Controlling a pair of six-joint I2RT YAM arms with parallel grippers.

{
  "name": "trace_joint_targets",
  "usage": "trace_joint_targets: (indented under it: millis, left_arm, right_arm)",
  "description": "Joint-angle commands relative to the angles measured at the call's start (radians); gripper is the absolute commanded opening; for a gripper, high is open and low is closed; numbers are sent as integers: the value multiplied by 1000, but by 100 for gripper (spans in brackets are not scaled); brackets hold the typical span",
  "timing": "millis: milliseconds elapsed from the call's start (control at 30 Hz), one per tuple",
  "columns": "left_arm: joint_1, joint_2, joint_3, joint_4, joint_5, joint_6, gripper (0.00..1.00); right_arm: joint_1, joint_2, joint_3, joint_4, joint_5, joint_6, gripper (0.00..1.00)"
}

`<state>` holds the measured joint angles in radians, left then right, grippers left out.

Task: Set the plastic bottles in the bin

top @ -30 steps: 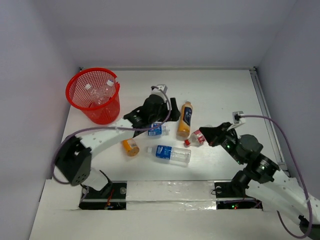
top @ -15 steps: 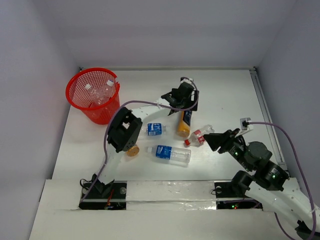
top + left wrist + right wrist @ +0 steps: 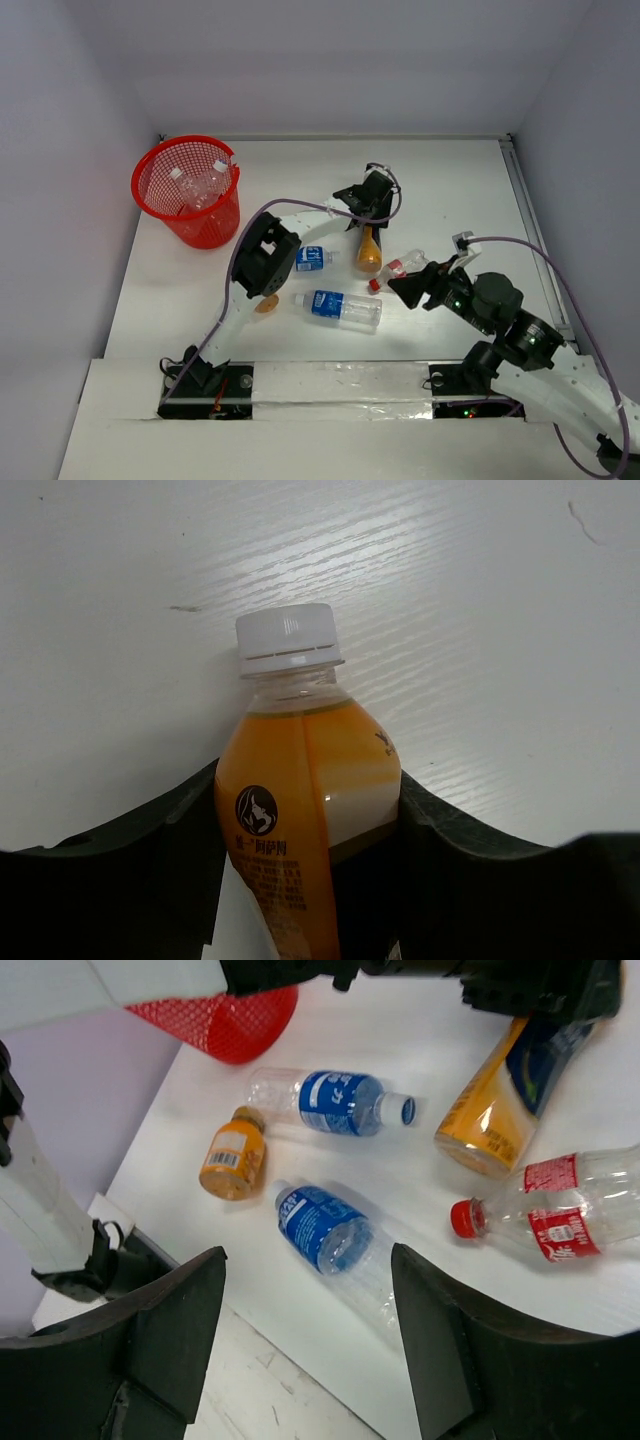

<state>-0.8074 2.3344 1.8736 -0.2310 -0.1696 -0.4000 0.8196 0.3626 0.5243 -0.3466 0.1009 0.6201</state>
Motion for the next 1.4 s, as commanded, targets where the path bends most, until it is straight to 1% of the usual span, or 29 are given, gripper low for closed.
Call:
trace_joint_targets:
  millis: [0, 33, 67, 100, 133, 167, 233, 267, 300, 333, 400, 433, 467, 500, 533, 567, 633, 667, 700, 733, 767, 800, 833, 867, 900, 1000, 1033, 1167, 1367]
  left_arm:
    - [-1, -99, -5, 42, -5, -2, 33]
    - [-1, -147, -16, 48, -2, 0, 33]
    - [-1, -174, -24, 53, 2, 1, 33]
    - [-1, -208, -34, 68, 10, 3, 33]
    - [-1, -275, -54, 73, 15, 4, 33]
    - [-1, -308, -60, 78, 19, 7, 33]
    - [10, -421, -83, 81, 27, 12, 33]
    - [23, -455, -91, 81, 30, 12, 33]
    - [45, -493, -103, 75, 38, 13, 33]
    - [59, -565, -106, 70, 39, 12, 33]
    - [92, -634, -114, 42, 38, 10, 33]
    - [131, -694, -110, 26, 32, 7, 33]
    - [155, -720, -108, 9, 28, 7, 33]
    - [183, -747, -103, -25, 45, 4, 33]
    - [242, -797, -103, -42, 56, 1, 33]
    - [270, -819, -102, -59, 62, 1, 33]
    - [327, -881, -113, -100, 47, 13, 33]
    - [382, -898, -117, -113, 29, 26, 33]
    - [413, -918, -146, -123, 25, 32, 34]
    - [444, -960, -166, -122, 24, 36, 34]
    - [476, -975, -189, -117, 28, 36, 34]
    - [547, -995, -235, -99, 60, 30, 34]
    - [579, -1021, -255, -93, 77, 29, 34]
    - [609, -1029, -269, -88, 88, 29, 34]
    - [663, -1035, -281, -82, 94, 29, 34]
    - [744, -1028, -303, -68, 140, 29, 34]
    - [782, -1020, -303, -61, 133, 32, 34]
    - [858, -1014, -330, -10, 99, 29, 34]
    - [870, -1001, -378, 85, -30, 64, 34]
  right_arm:
    - [3, 51, 2, 57, -107, -37, 72]
    - [3, 90, -3, 76, -140, -48, 69]
    - [3, 110, -6, 87, -186, -52, 56]
    - [3, 130, -10, 104, -211, -57, 49]
    - [3, 171, -18, 139, -233, -69, 42]
    - [3, 192, -21, 159, -272, -77, 32]
    - [3, 238, -24, 211, -302, -95, 24]
    - [16, 287, -14, 221, -314, -103, 19]
    - [16, 312, -6, 230, -317, -114, 19]
    - [29, 340, 5, 244, -317, -132, 19]
    - [53, 435, 43, 245, -314, -158, 22]
    - [62, 435, 63, 236, -308, -171, 27]
    - [76, 505, 83, 227, -276, -192, 42]
    - [107, 579, 124, 216, -258, -209, 50]
    - [122, 613, 149, 193, -236, -233, 66]
    - [137, 649, 176, 173, -180, -243, 72]
    - [183, 755, 254, 126, -133, -273, 83]
    - [194, 791, 278, 114, -104, -296, 88]
    - [203, 824, 302, 95, -69, -304, 91]
    - [213, 892, 340, 78, -52, -330, 93]
    - [213, 924, 354, 74, -50, -341, 94]
    - [225, 958, 374, 63, -52, -352, 95]
    - [225, 990, 394, 32, -49, -358, 95]
    - [237, 1048, 428, 21, -47, -378, 95]
    - [246, 1076, 443, 12, -50, -388, 95]
    - [247, 1160, 483, -17, -66, -418, 96]
    - [256, 1177, 491, -22, -72, -430, 96]
    - [256, 1256, 531, -45, -81, -451, 97]
    - [256, 1352, 579, -83, -72, -453, 95]
